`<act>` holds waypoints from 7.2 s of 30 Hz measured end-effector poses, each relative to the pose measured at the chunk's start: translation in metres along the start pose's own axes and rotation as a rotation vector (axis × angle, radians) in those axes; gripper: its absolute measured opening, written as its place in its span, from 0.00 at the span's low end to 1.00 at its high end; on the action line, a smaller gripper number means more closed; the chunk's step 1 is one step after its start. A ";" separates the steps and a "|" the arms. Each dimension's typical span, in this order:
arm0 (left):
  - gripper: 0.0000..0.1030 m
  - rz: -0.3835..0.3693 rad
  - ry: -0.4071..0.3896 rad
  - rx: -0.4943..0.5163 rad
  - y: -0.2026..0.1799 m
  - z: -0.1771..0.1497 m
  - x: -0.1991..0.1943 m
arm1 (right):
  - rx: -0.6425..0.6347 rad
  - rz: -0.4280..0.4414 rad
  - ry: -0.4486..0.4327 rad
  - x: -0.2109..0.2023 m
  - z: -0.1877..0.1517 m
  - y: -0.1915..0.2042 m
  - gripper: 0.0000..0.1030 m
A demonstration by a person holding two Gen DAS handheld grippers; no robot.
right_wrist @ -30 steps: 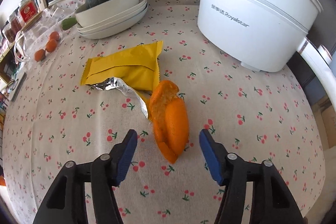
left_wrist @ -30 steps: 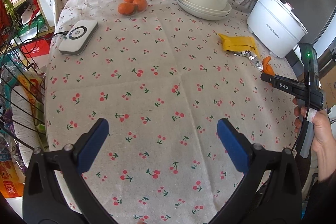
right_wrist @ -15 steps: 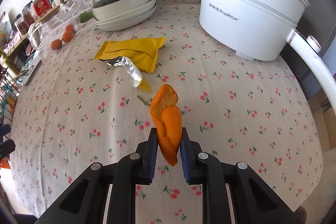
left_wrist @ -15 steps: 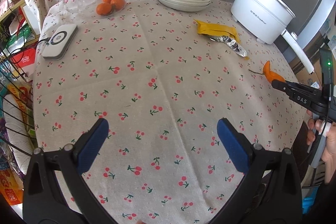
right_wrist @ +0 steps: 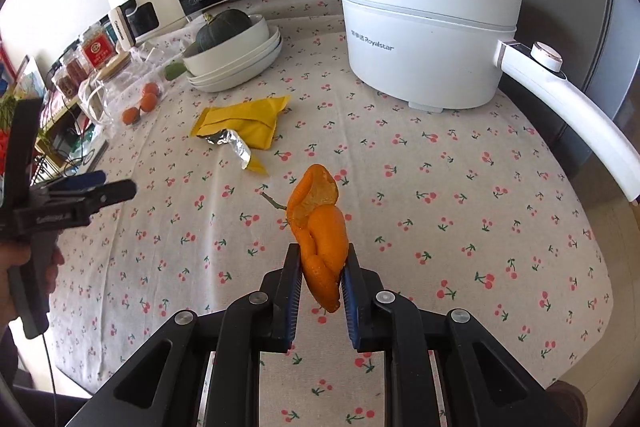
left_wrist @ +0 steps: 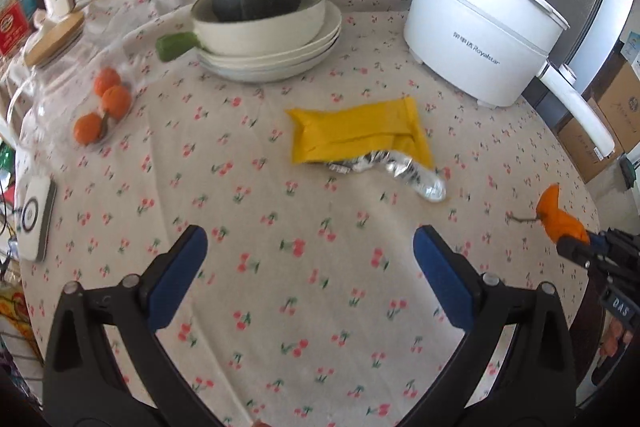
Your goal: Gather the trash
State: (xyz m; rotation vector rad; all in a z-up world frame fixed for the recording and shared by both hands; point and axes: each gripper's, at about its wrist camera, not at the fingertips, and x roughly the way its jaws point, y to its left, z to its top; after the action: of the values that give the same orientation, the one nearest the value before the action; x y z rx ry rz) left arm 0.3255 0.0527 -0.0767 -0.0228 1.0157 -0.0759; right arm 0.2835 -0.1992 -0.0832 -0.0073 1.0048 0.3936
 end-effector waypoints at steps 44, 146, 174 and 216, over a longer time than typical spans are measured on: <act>0.42 -0.114 -0.004 0.052 -0.049 -0.056 -0.055 | 0.000 -0.078 -0.033 -0.094 -0.043 0.005 0.19; 0.99 -0.072 -0.098 0.172 -0.127 -0.204 -0.189 | 0.220 -0.379 -0.116 -0.224 -0.212 0.002 0.94; 0.99 0.010 -0.362 0.086 -0.119 -0.254 -0.251 | 0.125 -0.462 -0.309 -0.245 -0.239 0.082 1.00; 0.99 -0.074 -0.293 0.060 -0.128 -0.256 -0.247 | 0.160 -0.469 -0.296 -0.246 -0.246 0.074 1.00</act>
State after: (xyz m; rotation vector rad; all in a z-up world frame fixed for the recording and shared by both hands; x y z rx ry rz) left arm -0.0288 -0.0528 0.0046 -0.0164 0.7196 -0.1658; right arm -0.0585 -0.2542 -0.0016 -0.0389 0.7097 -0.1146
